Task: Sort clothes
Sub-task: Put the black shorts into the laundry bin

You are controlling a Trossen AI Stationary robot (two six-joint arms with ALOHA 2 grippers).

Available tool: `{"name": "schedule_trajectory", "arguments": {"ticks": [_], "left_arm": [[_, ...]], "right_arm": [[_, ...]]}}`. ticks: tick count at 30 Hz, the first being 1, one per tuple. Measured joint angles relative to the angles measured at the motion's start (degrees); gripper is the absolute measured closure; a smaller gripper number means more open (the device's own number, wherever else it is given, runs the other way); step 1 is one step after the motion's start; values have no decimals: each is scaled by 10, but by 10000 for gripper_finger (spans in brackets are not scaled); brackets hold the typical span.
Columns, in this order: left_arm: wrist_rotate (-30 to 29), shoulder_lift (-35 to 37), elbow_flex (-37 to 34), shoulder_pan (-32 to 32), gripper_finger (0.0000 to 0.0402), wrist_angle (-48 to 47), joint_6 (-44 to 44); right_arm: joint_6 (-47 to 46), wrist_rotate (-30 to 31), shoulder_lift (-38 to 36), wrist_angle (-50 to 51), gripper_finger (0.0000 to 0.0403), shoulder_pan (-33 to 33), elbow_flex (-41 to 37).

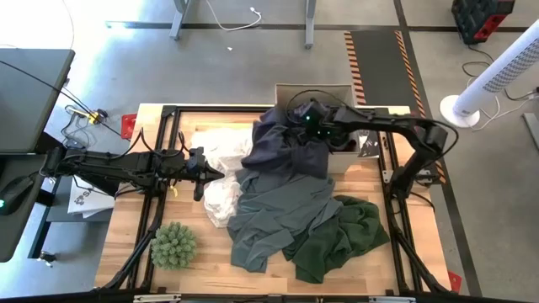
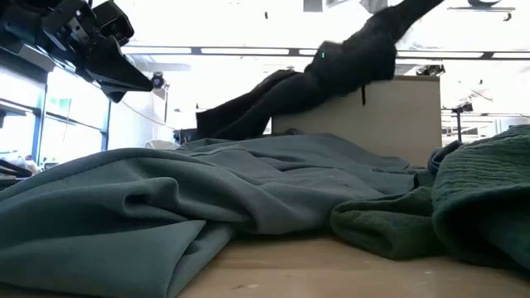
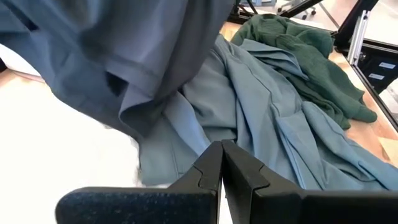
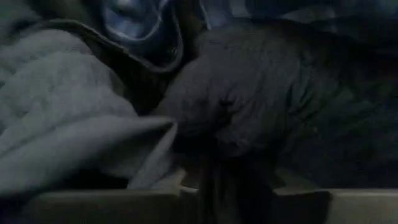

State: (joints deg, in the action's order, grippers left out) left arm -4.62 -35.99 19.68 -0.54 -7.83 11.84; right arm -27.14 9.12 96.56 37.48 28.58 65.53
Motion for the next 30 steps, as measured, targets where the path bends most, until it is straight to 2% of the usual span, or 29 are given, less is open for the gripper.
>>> {"name": "schedule_trajectory", "arguments": {"ticks": [3, 7, 10, 14, 16, 18, 22, 25, 27, 30], "left_arm": [[-2, 0, 0, 0, 394, 1, 0], [-5, 0, 0, 0, 394, 6, 0], [-5, 0, 0, 0, 394, 5, 0], [-4, 0, 0, 0, 394, 0, 1], [-4, 0, 0, 0, 394, -3, 1], [0, 0, 0, 0, 394, -5, 1], [4, 0, 0, 0, 394, -13, 14], [5, 0, 0, 0, 394, -14, 16], [5, 0, 0, 0, 394, -14, 16], [5, 0, 0, 0, 394, -14, 16]], "right_arm": [[4, -45, 8, 21, 290, 25, 19], [13, -64, -3, 122, 261, 45, 126], [31, -4, -15, 199, 258, 31, 248], [46, 100, -16, 255, 257, -32, 396], [58, 119, -17, 253, 257, -73, 450], [74, 108, -18, 253, 257, -119, 480], [118, -9, -17, 270, 257, -227, 476], [62, -78, -17, 296, 257, -308, 430], [-33, -86, -17, 310, 257, -351, 386], [-178, -35, -15, 340, 257, -410, 319]]}}
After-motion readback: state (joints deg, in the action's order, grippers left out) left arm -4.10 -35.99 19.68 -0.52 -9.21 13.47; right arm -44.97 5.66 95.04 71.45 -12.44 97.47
